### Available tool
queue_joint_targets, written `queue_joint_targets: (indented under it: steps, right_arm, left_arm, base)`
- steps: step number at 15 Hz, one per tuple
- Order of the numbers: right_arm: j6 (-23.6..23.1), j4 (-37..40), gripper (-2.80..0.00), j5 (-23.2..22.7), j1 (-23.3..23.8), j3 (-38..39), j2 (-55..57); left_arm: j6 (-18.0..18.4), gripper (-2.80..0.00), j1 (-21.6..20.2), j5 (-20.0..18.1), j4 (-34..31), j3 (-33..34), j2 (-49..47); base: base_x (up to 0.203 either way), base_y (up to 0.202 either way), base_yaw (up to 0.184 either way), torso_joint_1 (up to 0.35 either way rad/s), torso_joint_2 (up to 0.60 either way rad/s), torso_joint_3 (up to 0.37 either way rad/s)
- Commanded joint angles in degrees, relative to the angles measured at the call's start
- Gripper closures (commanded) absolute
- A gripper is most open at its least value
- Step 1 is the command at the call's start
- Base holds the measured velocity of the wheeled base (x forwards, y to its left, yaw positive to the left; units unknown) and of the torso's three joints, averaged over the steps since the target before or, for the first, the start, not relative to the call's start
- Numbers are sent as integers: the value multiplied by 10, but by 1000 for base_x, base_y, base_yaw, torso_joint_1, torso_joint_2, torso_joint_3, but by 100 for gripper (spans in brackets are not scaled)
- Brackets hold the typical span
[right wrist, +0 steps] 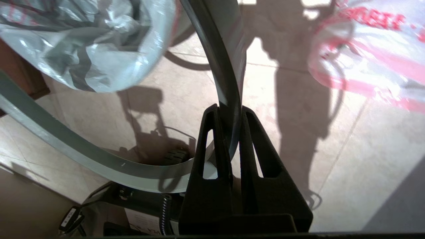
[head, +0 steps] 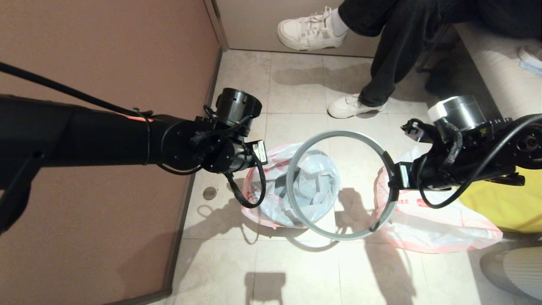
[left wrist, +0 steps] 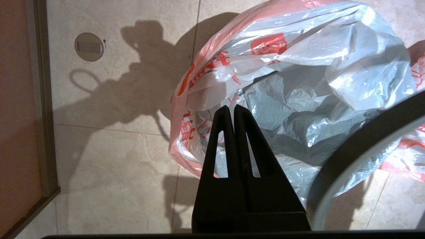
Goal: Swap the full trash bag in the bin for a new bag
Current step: Place the trash can ring on the trash can
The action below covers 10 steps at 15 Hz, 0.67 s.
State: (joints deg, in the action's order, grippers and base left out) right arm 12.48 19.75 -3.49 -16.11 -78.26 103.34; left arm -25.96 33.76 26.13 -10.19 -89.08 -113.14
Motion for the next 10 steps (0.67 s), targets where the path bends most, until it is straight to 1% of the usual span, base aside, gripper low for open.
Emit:
queue_joint_targets:
  steps: [1, 4, 5, 7, 10]
  right_arm:
    - [0, 0, 0, 2, -26, -40, 46]
    - [1, 0, 0, 6, -50, -115, 108]
    - [1, -1, 0, 6, -57, -132, 129]
    - [1, -1, 0, 8, -76, -165, 166]
    - [0, 1, 0, 29, -91, -209, 208]
  left_arm:
    - [-1, 0, 2, 2, -1, -4, 7]
    - [4, 0, 1, 5, -4, -9, 6]
    - [13, 0, 1, 6, -2, -12, 6]
    - [14, 0, 5, 8, -2, -11, 4]
    - [14, 0, 4, 9, -2, -12, -4]
  base:
    - [0, 0, 0, 0, 0, 0]
    - [0, 0, 0, 0, 0, 0]
    - [0, 0, 0, 0, 0, 0]
    - [0, 0, 0, 0, 0, 0]
    - [0, 0, 0, 0, 0, 0]
